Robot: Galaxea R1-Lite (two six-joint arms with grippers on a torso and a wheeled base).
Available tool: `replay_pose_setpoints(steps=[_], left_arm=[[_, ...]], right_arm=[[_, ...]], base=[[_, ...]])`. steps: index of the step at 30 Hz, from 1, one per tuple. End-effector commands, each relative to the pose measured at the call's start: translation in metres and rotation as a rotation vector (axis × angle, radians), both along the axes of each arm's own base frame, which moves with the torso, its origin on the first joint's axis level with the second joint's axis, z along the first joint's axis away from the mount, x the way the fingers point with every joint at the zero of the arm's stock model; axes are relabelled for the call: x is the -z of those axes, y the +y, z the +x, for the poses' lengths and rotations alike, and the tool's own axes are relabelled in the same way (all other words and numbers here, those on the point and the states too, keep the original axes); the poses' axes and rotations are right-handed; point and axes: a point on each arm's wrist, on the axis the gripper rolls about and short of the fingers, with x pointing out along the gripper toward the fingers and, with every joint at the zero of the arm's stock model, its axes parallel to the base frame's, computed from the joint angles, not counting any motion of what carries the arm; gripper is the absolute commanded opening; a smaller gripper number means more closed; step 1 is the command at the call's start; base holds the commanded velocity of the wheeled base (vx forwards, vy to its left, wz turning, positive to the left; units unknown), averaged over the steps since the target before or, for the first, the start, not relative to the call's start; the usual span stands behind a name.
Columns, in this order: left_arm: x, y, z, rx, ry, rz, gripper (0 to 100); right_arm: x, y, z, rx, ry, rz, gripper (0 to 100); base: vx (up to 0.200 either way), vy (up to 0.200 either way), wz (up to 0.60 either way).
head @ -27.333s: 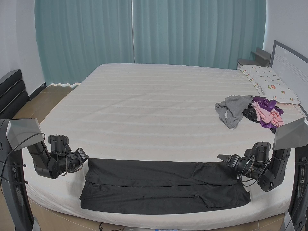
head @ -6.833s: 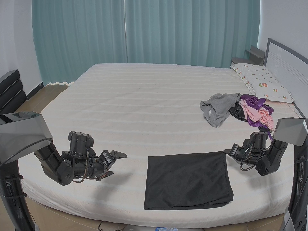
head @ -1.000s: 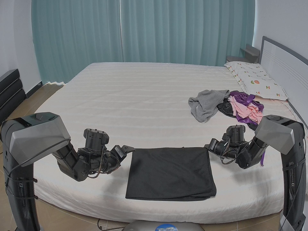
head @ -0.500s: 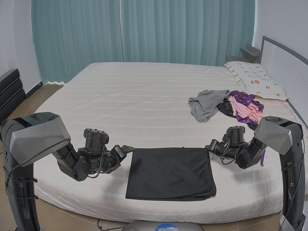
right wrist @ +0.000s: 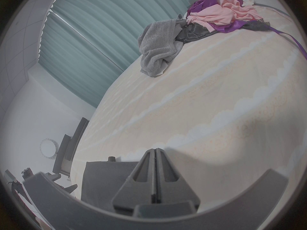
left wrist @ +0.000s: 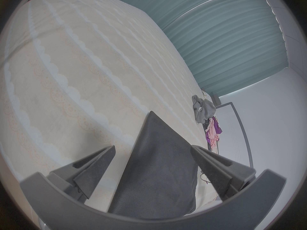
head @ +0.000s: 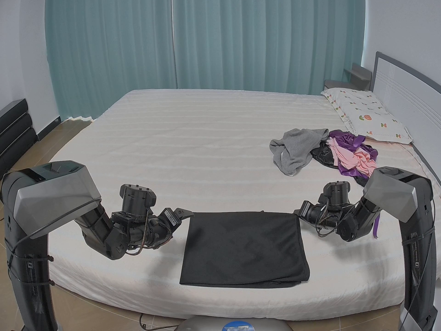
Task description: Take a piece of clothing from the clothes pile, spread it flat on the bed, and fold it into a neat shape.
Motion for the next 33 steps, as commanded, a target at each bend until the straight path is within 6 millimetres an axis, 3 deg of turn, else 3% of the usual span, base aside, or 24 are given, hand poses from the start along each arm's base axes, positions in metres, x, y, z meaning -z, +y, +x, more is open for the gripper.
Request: replay_pose_setpoints(steps=[1, 2, 12, 17, 22, 28, 33], left_arm=[[0.001, 0.000, 0.000, -0.001, 0.001, 0.000, 100], [0.001, 0.000, 0.000, 0.001, 0.001, 0.000, 100], [0.001, 0.000, 0.000, 0.000, 0.002, 0.002, 100], [0.001, -0.001, 0.000, 0.006, 0.002, 0.000, 100], [0.008, -0.004, -0.007, 0.065, -0.005, 0.060, 100], [0.015, -0.014, -0.021, 0.141, 0.007, 0.111, 100], [0.013, -0.022, -0.011, 0.170, -0.031, 0.106, 100]], right_arm=[[0.003, 0.000, 0.000, 0.000, 0.005, -0.002, 0], [0.003, 0.000, 0.000, -0.001, 0.007, -0.002, 100], [-0.011, -0.001, -0.003, 0.016, -0.003, 0.026, 100], [-0.028, -0.017, -0.012, 0.083, 0.011, 0.082, 100], [-0.035, -0.039, -0.054, 0.134, 0.072, 0.099, 100], [-0.033, -0.046, -0.098, 0.157, 0.049, 0.128, 100], [-0.038, -0.047, -0.123, 0.172, 0.012, 0.177, 100]], base=[[0.000, 0.000, 0.00], [0.000, 0.000, 0.00], [0.000, 0.000, 0.00], [0.000, 0.000, 0.00], [0.000, 0.000, 0.00], [0.000, 0.000, 0.00], [0.000, 0.000, 0.00]])
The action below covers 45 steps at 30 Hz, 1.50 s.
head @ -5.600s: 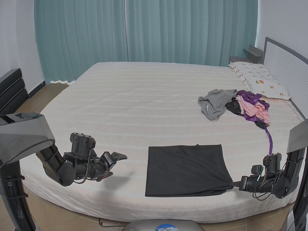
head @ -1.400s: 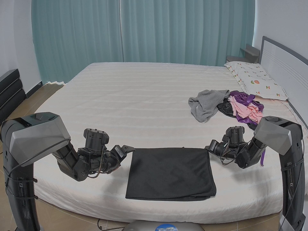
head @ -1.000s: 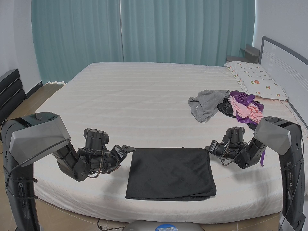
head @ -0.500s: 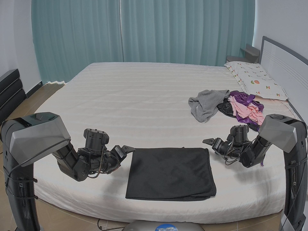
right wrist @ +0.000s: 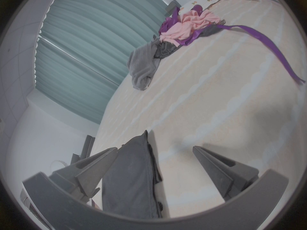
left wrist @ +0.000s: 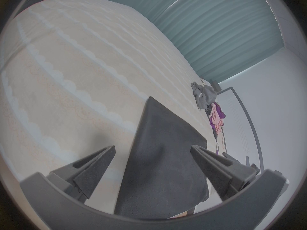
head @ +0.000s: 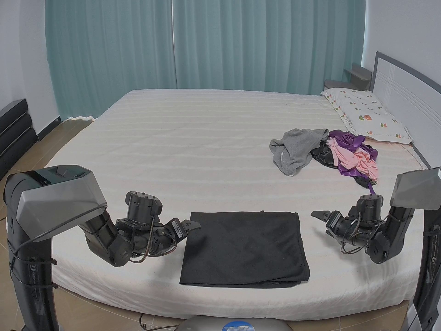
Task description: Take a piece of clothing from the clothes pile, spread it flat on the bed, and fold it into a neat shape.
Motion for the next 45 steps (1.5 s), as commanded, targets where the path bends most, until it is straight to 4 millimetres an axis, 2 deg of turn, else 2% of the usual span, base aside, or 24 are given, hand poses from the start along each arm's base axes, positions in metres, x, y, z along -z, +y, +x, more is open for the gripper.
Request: replay_pose_setpoints(steps=[1, 4, 12, 25, 41, 42, 45], left_arm=[[0.005, -0.018, 0.004, 0.071, -0.026, 0.015, 100], [0.012, -0.024, 0.010, 0.083, -0.045, 0.034, 100], [0.016, -0.024, 0.009, 0.110, -0.053, 0.064, 100], [0.028, -0.026, 0.007, 0.106, -0.067, 0.163, 100], [0.030, -0.033, 0.008, 0.120, -0.091, 0.157, 100], [0.031, -0.033, 0.008, 0.119, -0.096, 0.155, 0], [0.031, -0.033, 0.008, 0.115, -0.104, 0.150, 0]], right_arm=[[-0.010, -0.005, -0.034, 0.027, -0.011, 0.045, 100], [-0.002, -0.004, -0.031, 0.032, 0.002, 0.054, 100], [0.010, -0.003, -0.021, 0.038, 0.009, 0.064, 100], [0.012, -0.002, -0.024, 0.034, 0.004, 0.066, 100], [0.014, -0.002, -0.024, 0.033, 0.005, 0.066, 100], [0.014, -0.002, -0.024, 0.033, 0.005, 0.066, 100], [0.014, -0.002, -0.024, 0.033, 0.004, 0.066, 100]], base=[[0.000, 0.000, 0.00], [0.000, 0.000, 0.00], [0.000, 0.000, 0.00], [0.000, 0.000, 0.00], [0.000, 0.000, 0.00], [0.000, 0.000, 0.00], [0.000, 0.000, 0.00]])
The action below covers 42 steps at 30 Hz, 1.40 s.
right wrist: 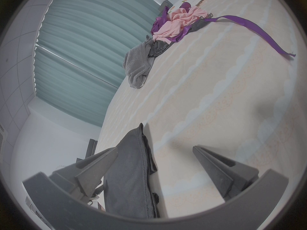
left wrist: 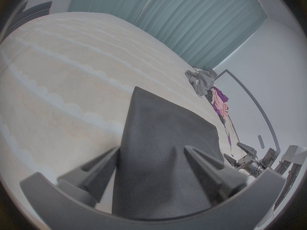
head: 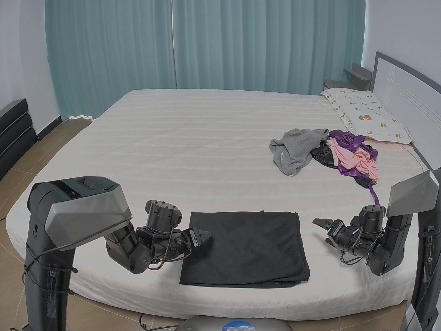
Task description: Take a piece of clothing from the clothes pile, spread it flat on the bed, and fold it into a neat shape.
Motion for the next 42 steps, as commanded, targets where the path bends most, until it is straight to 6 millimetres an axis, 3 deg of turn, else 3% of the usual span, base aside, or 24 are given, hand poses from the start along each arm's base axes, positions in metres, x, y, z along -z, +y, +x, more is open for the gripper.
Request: replay_pose_setpoints(steps=[1, 35, 42], left_arm=[[0.0033, 0.0006, -0.0011, -0.004, 0.004, 0.002, 0], [-0.0010, 0.0053, -0.0077, -0.041, -0.014, 0.009, 0], [-0.0012, 0.0074, -0.0081, -0.047, -0.010, 0.008, 0]], right_arm=[[0.0006, 0.0000, 0.0000, 0.000, 0.001, 0.000, 100], [0.0012, 0.0004, -0.0005, -0.002, 0.004, 0.000, 100], [0.0012, 0.0004, -0.0005, 0.000, 0.004, -0.001, 100]], base=[[0.000, 0.000, 0.00], [0.000, 0.000, 0.00], [0.000, 0.200, 0.00]])
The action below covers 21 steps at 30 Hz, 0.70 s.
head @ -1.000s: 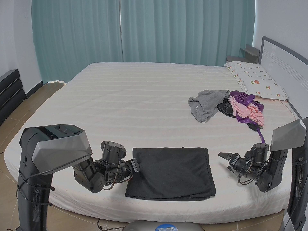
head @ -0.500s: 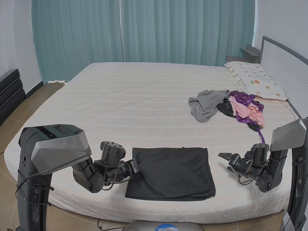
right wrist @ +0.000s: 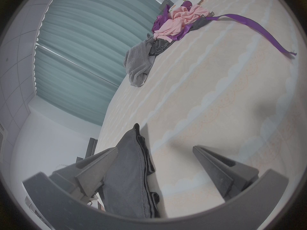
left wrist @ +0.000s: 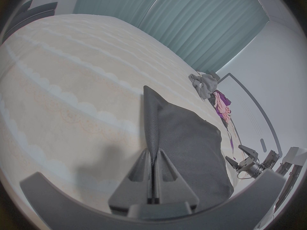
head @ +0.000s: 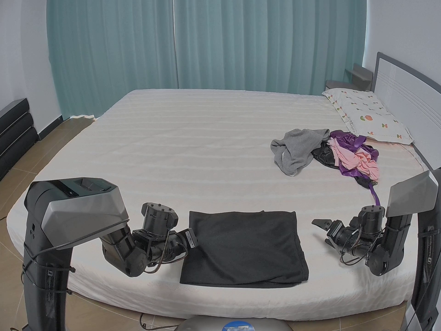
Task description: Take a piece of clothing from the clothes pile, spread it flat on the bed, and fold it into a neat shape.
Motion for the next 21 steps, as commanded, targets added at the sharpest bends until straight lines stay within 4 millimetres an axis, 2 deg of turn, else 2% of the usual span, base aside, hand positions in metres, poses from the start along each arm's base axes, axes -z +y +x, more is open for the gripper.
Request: replay_pose_setpoints(steps=[1, 21], left_arm=[[-0.0014, 0.0006, -0.0001, -0.007, 0.000, -0.006, 0], [-0.0052, 0.0073, 0.0020, -0.041, 0.003, -0.024, 0]], right_arm=[[0.0004, -0.0002, 0.0000, 0.001, 0.001, 0.000, 100], [-0.0001, -0.0002, 0.0000, 0.000, -0.001, 0.000, 100]], base=[[0.000, 0.200, 0.00], [0.000, 0.200, 0.00]])
